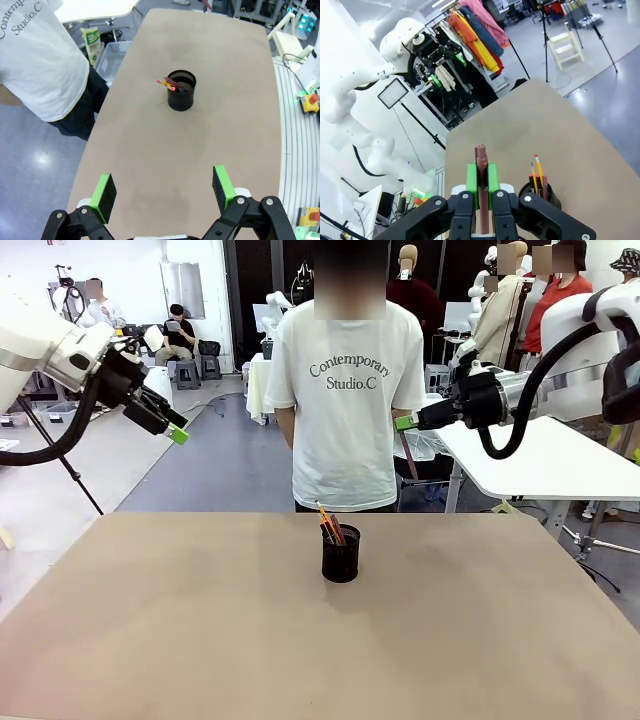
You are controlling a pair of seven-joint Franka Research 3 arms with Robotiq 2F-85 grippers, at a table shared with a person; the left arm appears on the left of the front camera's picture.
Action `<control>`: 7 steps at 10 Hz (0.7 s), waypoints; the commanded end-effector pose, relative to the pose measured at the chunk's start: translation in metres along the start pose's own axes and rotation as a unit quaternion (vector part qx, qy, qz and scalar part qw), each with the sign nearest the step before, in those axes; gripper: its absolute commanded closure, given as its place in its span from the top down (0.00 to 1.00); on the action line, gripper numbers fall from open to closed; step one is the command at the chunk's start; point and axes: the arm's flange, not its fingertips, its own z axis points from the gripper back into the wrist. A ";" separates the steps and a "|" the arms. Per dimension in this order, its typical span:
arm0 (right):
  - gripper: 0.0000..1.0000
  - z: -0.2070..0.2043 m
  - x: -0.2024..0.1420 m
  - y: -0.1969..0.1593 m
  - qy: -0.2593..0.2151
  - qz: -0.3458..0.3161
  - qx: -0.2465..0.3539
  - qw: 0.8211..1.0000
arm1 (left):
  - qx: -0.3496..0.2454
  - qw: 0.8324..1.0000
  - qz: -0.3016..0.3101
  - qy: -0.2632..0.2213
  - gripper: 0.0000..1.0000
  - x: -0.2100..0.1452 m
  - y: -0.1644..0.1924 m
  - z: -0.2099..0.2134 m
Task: Place the pens into the pen holder.
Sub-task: Pick up a writing instrument from the table and place it into the Pen holder.
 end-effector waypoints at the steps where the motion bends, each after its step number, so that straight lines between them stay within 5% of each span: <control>1: 0.00 -0.009 -0.010 -0.013 0.000 0.050 0.048 0.998 | 0.002 1.000 -0.006 0.001 1.00 -0.001 0.002 0.002; 3: 0.00 -0.047 -0.027 -0.034 -0.029 0.134 0.123 0.983 | 0.002 1.000 -0.006 0.001 1.00 -0.001 0.002 0.002; 7: 0.00 -0.092 -0.040 -0.061 -0.070 0.289 0.085 0.951 | 0.002 1.000 -0.006 0.001 1.00 -0.001 0.002 0.002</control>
